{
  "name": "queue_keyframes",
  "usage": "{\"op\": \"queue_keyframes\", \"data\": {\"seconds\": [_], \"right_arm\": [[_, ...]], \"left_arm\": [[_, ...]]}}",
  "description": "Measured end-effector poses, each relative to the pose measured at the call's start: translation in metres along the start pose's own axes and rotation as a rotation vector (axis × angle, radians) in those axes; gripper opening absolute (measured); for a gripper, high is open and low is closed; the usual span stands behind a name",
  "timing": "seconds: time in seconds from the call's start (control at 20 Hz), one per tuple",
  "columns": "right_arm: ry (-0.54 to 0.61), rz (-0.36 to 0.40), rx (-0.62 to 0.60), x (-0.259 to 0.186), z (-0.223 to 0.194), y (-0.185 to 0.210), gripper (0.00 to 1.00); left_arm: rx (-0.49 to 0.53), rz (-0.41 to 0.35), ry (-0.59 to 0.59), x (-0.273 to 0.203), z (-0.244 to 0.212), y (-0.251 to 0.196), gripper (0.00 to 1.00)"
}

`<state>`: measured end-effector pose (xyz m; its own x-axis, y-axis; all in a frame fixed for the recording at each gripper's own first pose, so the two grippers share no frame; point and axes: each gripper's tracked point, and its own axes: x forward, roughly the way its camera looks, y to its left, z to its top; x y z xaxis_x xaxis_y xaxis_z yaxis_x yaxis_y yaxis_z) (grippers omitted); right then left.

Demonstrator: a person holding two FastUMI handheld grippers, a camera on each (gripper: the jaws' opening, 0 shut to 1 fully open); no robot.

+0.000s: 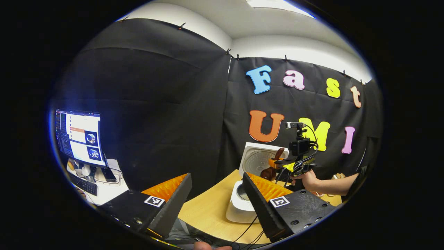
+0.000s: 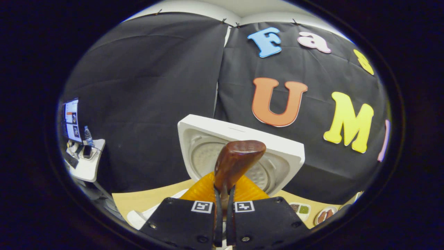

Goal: Close the left gripper, press the button to open the rice cooker; take a wooden spoon from the chopstick holder with the right hand, scoop a spoonful of rice and pour it into the rice cooker, then put the wooden spoon back into the chopstick holder.

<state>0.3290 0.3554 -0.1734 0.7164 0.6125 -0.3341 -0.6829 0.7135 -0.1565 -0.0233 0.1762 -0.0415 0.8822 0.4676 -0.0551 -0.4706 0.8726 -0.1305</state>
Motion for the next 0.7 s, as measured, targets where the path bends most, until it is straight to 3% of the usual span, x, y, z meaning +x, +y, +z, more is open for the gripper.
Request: {"op": "queue_keyframes", "data": {"seconds": [0.3, 0.7], "right_arm": [[-0.048, 0.002, -0.009, -0.019, 0.013, 0.003, 0.1], [-0.125, -0.015, 0.179, -0.053, 0.051, -0.022, 0.1]], "left_arm": [[0.004, -0.033, 0.0, 0.003, 0.001, -0.013, 0.94], [0.016, -0.086, -0.001, 0.002, 0.002, -0.039, 0.94]]}}
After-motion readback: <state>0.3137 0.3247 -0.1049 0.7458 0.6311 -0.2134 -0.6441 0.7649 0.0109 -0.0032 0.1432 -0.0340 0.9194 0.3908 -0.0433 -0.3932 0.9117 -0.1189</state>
